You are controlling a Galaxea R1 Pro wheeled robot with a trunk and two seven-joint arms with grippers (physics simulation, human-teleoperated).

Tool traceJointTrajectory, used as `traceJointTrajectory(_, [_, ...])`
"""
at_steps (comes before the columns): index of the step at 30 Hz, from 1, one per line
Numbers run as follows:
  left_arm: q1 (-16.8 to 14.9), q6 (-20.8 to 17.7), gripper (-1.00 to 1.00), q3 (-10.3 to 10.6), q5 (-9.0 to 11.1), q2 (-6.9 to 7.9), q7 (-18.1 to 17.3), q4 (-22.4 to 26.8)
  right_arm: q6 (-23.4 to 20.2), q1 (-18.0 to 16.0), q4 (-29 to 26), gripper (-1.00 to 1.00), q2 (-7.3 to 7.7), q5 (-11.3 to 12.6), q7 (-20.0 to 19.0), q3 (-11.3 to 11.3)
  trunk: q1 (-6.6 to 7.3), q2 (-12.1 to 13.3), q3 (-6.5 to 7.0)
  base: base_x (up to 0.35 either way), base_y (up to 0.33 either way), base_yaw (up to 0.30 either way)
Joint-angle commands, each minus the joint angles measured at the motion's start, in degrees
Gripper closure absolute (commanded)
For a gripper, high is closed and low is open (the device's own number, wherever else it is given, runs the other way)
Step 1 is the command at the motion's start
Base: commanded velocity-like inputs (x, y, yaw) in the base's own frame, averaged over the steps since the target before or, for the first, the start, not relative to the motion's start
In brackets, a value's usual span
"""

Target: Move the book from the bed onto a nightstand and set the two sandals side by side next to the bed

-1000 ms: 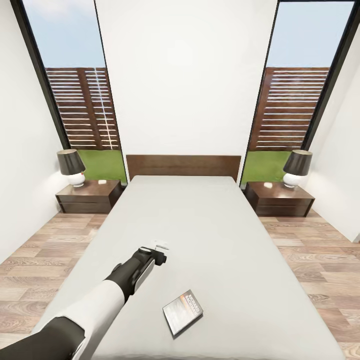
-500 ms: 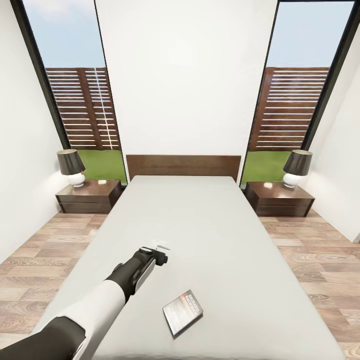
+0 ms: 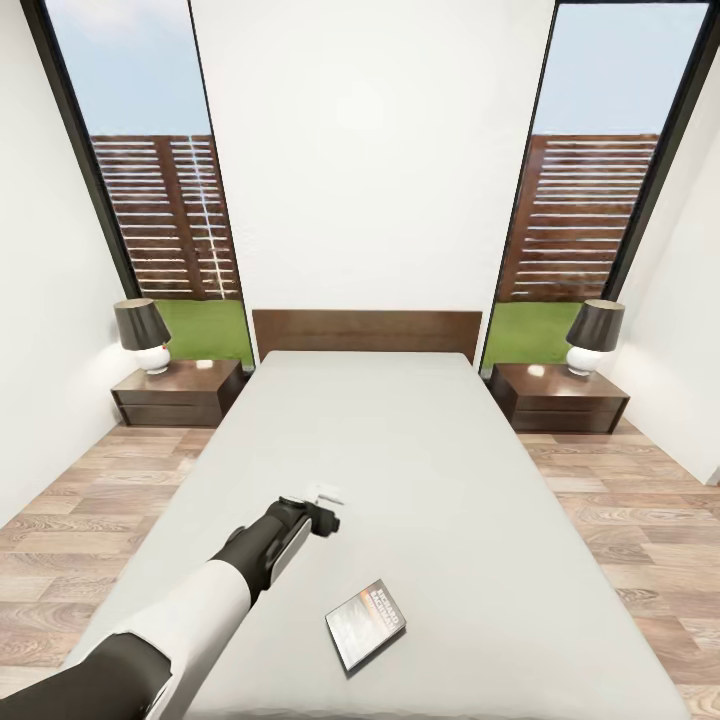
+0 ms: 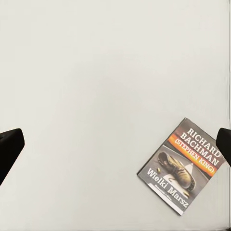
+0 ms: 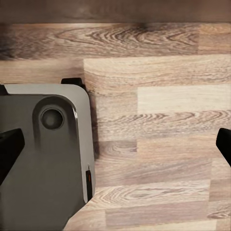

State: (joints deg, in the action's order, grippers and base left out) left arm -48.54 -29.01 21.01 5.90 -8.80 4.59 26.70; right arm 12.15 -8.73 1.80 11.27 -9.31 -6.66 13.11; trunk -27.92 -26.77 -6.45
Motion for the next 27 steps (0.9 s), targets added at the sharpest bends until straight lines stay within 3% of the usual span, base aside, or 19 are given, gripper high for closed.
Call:
traceJointTrajectory(1, [-0.1,-0.6,-1.0,0.4,0.6,0.09,-0.4,0.0,0.2,-0.1,0.2,-1.0,-0.12,-0.5,-0.1,0.5,-0.03,-0.1,-0.12,0.0,0.0,0.0])
traceJointTrajectory(27, [-0.1,-2.2,-1.0,0.4,0.5,0.12,-1.5,0.1,0.1,1.8,0.2,-1.0,-0.5,-0.4,0.1,0.5,-0.03,-0.1,-0.12,0.0,0.0,0.0])
